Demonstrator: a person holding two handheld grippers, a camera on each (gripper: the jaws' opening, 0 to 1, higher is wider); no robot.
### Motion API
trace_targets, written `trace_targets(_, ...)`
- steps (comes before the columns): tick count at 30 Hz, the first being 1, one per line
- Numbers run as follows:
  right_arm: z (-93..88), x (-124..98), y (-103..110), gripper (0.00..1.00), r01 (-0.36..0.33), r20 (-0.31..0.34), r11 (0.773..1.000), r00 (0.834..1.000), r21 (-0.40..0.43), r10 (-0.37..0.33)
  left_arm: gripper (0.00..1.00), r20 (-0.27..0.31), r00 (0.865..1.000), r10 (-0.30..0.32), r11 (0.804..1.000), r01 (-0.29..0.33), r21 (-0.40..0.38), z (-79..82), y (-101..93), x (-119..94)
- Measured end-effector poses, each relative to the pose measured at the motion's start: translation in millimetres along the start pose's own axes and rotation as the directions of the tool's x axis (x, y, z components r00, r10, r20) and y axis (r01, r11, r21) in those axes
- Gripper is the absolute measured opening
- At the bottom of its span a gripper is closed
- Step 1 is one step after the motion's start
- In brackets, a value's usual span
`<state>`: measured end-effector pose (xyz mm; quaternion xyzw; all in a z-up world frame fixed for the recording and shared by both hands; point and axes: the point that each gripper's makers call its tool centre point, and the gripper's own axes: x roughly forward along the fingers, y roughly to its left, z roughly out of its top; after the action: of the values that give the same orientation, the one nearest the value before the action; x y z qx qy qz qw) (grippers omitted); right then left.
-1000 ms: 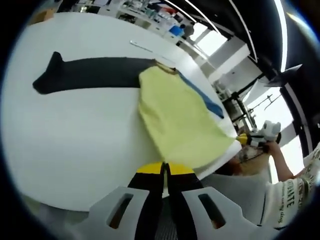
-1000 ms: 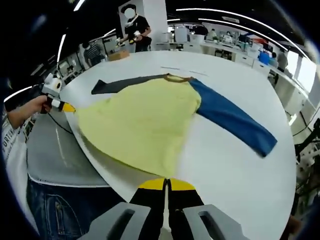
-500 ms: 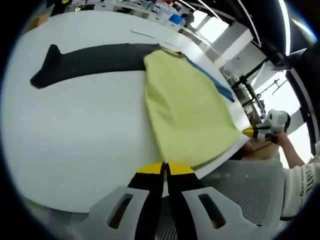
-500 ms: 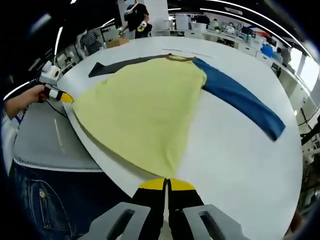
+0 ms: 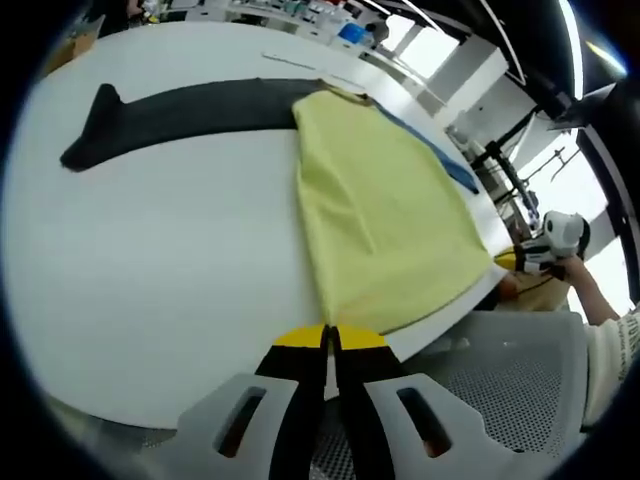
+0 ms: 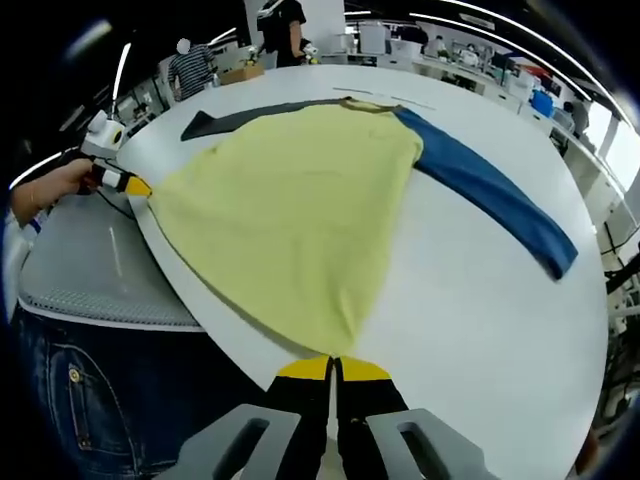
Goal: Fold the garment on the visible template until the final outline fits inside the template.
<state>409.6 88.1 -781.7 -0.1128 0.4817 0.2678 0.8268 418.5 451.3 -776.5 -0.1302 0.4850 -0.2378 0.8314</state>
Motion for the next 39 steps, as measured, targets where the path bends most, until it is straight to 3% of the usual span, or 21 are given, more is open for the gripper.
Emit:
trace_targets(3,2.4,-2.0,-2.7,0.00,0.005,0.015,1.000,1.000,0.029,-0.005,0.00,0.009,1.000,-0.003,0.999,0.003,0.049,2.5,-2.6,-0.8)
trace_targets(7,2.2,-5.8,-7.8,0.12,0.015,0.012,0.999,1.000,0.038,-0.015,0.03,0.019,1.000,-0.001,0.996,0.000,0.085,6.8,0.6,-2.2)
trace_targets(9,3.8,-8.6,-9.3,0.17,0.017,0.017,0.999,1.000,0.035,-0.017,0.09,0.082,0.997,-0.014,0.992,0.004,0.129,18.8,-1.1,-4.5)
trace_targets(11,6.5,-10.7,-9.5,0.22,0.011,0.028,0.999,1.000,0.034,-0.012,0.16,0.139,0.989,-0.050,0.992,0.032,0.125,29.6,-7.1,-8.1)
trace_targets(15,23.5,-14.2,-11.0,0.43,0.008,0.103,0.999,0.995,0.032,-0.011,0.31,0.192,0.980,-0.047,0.982,0.010,0.188,43.7,-6.3,-13.6)
trace_targets(20,49.7,-18.6,-12.9,0.47,-0.025,0.206,0.998,0.978,0.063,0.012,0.42,0.245,0.968,-0.061,0.975,0.005,0.222,60.0,-6.5,-17.2)
trace_targets(23,63.1,-19.7,-18.5,0.54,-0.019,0.246,0.999,0.969,0.050,0.006,0.46,0.277,0.959,-0.065,0.968,-0.008,0.252,70.3,-6.2,-18.8)
trace_targets(26,78.5,-19.8,-24.4,0.56,-0.020,0.298,0.999,0.954,0.040,0.007,0.51,0.311,0.948,-0.068,0.965,-0.017,0.260,81.8,-5.6,-19.6)
trace_targets(27,86.6,-19.0,-28.4,0.57,-0.015,0.335,0.999,0.942,0.041,0.001,0.52,0.328,0.942,-0.073,0.965,-0.016,0.262,86.9,-6.3,-19.5)
trace_targets(35,113.4,-7.5,-36.3,0.68,-0.021,0.393,1.000,0.920,0.021,0.011,0.63,0.376,0.925,-0.061,0.959,-0.050,0.279,113.4,0.1,-11.8)
trace_targets(39,127.3,-1.5,-41.8,0.67,-0.020,0.399,1.000,0.917,0.000,0.019,0.62,0.392,0.918,-0.062,0.959,-0.054,0.278,126.6,4.0,-5.7)
